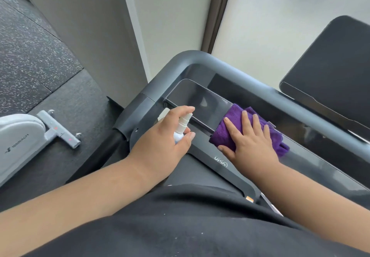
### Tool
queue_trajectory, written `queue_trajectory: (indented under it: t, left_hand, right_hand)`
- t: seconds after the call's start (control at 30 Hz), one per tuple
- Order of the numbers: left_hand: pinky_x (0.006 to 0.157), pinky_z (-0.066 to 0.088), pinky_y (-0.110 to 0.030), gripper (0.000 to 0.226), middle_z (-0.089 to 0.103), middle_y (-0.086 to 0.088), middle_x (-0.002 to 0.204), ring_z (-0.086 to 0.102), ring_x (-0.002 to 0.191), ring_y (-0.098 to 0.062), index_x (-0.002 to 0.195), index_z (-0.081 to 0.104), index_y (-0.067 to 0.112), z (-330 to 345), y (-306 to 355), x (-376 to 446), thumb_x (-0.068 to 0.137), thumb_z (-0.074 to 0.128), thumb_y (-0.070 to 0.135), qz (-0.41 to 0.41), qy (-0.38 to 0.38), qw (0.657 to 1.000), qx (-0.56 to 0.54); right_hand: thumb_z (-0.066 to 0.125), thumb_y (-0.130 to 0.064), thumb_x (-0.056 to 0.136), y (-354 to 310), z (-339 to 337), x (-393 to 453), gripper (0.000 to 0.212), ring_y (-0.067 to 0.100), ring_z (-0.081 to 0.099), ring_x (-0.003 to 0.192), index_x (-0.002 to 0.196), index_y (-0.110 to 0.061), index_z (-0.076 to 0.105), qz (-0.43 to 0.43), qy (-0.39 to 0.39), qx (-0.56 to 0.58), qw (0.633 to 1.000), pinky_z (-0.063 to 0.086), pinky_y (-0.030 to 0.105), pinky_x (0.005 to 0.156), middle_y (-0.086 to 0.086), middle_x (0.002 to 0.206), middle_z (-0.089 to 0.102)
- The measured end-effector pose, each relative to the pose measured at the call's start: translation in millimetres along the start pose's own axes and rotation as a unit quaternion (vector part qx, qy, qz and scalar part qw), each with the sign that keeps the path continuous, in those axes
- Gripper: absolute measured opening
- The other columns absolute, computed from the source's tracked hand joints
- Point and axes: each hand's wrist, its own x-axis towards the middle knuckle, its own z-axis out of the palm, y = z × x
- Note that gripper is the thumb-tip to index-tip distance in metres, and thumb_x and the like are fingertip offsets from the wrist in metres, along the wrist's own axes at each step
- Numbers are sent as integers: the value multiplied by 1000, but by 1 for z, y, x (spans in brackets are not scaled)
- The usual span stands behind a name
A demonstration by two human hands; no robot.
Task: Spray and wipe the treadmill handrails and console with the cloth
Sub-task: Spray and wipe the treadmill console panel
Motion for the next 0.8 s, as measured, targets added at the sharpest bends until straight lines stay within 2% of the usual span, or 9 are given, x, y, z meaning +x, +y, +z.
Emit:
queue_trajectory:
  t: [0.1,0.17,0.27,0.4,0.6,0.7,0.8]
  left_hand:
    - [71,43,-10,54,60,23,100,60,89,2,121,33,69,-11,-10,-5,93,61,33,6,-2,1000,4]
    - [72,46,-14,56,60,21,99,60,90,-1,120,30,72,-16,-15,-7,93,62,34,2,2,1000,12]
    - [75,51,-27,52,61,20,97,60,88,-4,124,34,66,-15,-20,-7,92,62,36,-11,4,1000,16]
    - [79,51,-31,49,60,22,99,58,90,-2,128,33,63,-13,-20,-9,91,57,44,-11,-12,1000,13]
    - [74,41,-9,51,59,26,98,53,95,3,128,30,65,-16,-23,-12,93,59,43,-1,-18,1000,16]
    - [75,41,-9,50,60,24,98,53,94,4,128,30,63,-19,-28,-15,92,58,42,-6,-15,1000,4]
    - [78,47,-21,49,59,24,99,56,92,0,127,31,63,-22,-32,-17,92,58,42,-14,-15,1000,-6]
  right_hand:
    - [23,-82,85,-25,-7,28,83,42,3,150,155,-41,5,-23,1,3,1000,12,62,118,14,165,7]
    - [24,-83,84,-45,-13,52,84,41,1,150,155,-40,5,-43,8,11,999,11,62,118,12,165,5]
    - [28,-85,81,-73,-20,81,90,41,-2,150,155,-40,3,-66,5,16,998,7,62,118,10,166,0]
    - [37,-82,82,-78,-22,84,93,37,-5,151,156,-38,1,-72,-6,34,997,5,59,120,6,166,-3]
    - [52,-71,85,-47,-6,31,91,35,8,151,155,-36,5,-52,19,9,998,17,56,120,5,166,10]
    - [55,-68,85,-44,1,21,90,38,16,149,155,-33,10,-37,36,-11,999,23,58,117,8,164,20]
    - [53,-69,85,-55,-1,34,90,42,17,148,154,-30,9,-32,31,-24,999,23,61,115,12,163,21]
